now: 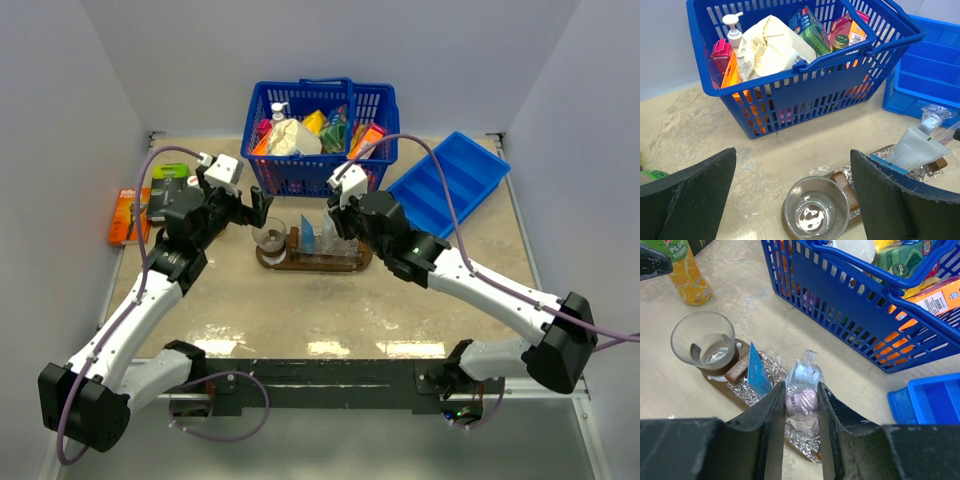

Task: Prepare toiletry sets of a toothbrush and toothpaste on the tray

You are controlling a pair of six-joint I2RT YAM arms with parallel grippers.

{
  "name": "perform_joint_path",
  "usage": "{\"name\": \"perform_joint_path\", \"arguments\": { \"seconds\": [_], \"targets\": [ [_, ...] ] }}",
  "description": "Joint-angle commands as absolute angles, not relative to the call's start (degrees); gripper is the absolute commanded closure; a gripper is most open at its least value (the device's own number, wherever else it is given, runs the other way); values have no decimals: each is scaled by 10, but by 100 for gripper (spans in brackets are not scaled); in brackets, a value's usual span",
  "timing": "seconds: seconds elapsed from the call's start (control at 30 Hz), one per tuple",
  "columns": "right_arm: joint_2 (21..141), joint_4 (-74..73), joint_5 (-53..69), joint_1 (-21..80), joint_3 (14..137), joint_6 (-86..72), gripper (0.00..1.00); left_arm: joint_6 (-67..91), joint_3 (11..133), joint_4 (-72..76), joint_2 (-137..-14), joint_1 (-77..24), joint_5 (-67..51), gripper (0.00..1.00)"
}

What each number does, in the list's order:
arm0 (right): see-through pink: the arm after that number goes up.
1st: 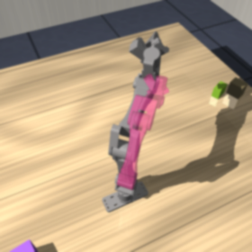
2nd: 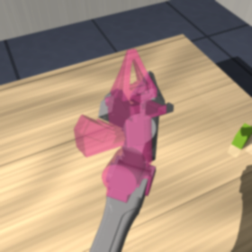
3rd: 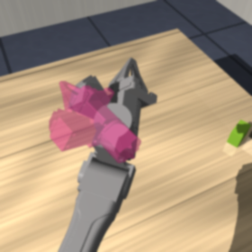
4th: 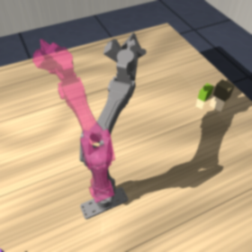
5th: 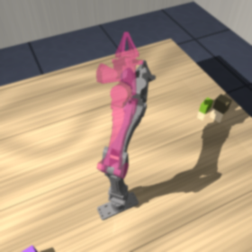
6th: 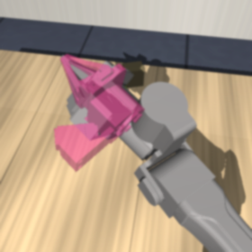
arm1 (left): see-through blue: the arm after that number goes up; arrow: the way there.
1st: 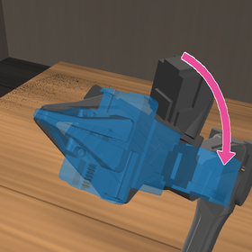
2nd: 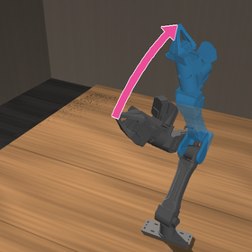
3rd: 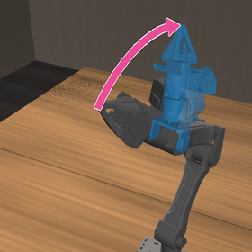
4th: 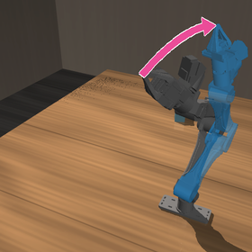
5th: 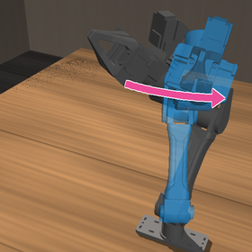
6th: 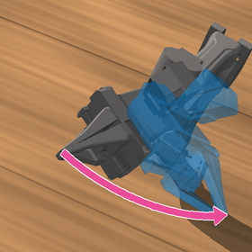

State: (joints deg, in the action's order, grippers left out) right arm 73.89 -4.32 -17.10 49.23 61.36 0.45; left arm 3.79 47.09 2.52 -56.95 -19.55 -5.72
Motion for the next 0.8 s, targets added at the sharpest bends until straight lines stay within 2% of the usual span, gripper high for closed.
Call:
{"name": "perform_joint_path", "arguments": {
  "seconds": [0.0, 0.77],
  "targets": [
    [742, -29, -183, 496, 606, 7, 96, 29, 469, 54, -560, -193, -54, 0],
    [780, -23, -199, 496, 586, 4, 94, 29, 468, 54, -562, -193, -56, 0]
  ]
}}
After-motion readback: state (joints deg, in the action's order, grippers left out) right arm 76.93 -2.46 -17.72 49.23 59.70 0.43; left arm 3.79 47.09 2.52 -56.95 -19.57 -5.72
